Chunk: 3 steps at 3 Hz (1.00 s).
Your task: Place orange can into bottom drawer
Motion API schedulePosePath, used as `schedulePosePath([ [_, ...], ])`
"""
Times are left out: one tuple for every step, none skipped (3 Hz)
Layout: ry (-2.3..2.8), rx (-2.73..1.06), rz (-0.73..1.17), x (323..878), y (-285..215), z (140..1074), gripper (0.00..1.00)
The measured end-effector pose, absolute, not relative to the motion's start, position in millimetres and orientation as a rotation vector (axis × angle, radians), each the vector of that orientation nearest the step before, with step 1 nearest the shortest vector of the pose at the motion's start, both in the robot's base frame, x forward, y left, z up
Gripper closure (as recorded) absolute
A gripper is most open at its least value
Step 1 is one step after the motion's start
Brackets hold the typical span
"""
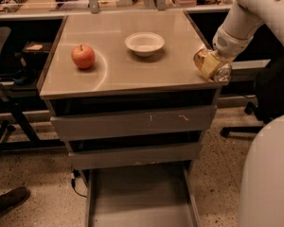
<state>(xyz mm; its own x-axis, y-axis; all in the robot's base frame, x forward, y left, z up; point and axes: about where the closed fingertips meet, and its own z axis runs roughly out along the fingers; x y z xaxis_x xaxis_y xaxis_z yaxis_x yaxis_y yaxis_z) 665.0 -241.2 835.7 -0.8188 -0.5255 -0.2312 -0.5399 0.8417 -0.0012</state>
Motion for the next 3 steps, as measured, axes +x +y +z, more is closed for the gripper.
schedulePosePath([
  [2.862,-0.839,0.109,613.6,-236.3,838.1,1.00],
  [2.862,-0.839,0.109,613.6,-236.3,838.1,1.00],
  [2.885,-0.843,0.128,601.6,-235.3,831.2,1.00],
])
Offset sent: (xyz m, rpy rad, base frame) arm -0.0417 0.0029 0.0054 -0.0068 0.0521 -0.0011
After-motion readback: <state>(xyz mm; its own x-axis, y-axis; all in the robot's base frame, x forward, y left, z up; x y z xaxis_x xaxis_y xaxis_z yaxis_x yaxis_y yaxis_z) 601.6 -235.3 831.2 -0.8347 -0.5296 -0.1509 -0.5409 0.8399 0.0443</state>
